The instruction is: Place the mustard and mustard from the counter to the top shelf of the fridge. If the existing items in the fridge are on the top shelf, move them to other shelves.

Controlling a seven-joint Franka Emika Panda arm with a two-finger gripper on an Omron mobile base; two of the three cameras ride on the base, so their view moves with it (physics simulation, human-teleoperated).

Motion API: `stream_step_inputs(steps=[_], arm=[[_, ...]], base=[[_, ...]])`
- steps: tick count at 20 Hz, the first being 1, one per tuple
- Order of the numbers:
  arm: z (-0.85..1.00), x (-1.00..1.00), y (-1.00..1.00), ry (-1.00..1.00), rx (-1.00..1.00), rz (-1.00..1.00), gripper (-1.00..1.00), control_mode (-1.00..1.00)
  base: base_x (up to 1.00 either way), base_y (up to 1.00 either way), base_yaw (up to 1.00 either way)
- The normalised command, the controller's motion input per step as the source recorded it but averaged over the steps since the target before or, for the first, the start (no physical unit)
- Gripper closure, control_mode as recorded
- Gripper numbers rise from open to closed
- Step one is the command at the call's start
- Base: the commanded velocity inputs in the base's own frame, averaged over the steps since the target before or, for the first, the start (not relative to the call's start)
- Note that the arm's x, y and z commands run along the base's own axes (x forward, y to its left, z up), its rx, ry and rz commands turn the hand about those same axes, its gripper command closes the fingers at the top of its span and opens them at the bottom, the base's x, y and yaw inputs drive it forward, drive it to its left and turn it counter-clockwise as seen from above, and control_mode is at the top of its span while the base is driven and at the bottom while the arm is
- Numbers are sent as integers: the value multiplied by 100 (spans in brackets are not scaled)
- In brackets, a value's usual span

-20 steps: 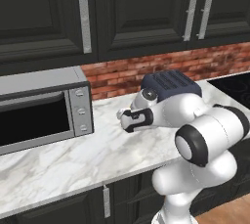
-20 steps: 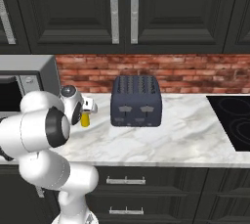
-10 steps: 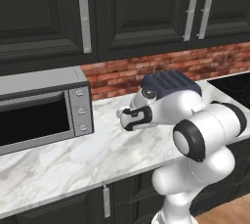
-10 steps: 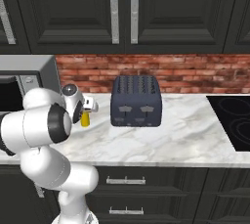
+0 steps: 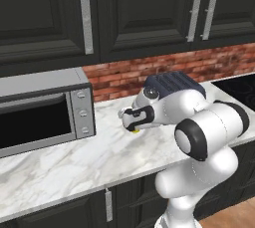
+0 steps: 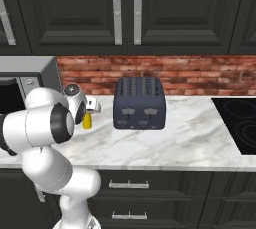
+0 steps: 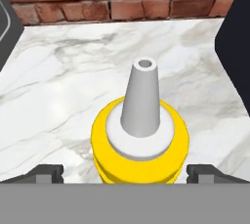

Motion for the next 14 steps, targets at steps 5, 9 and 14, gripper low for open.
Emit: stream_step_inputs(steps=[5, 9, 14], arm=[[0, 1, 0, 0, 0, 0, 100, -100], [-4, 0, 0, 0, 0, 0, 100, -100], [0, 3, 0, 0, 0, 0, 100, -100]], base=[[0, 0, 0], [0, 0, 0], [0, 0, 0]])
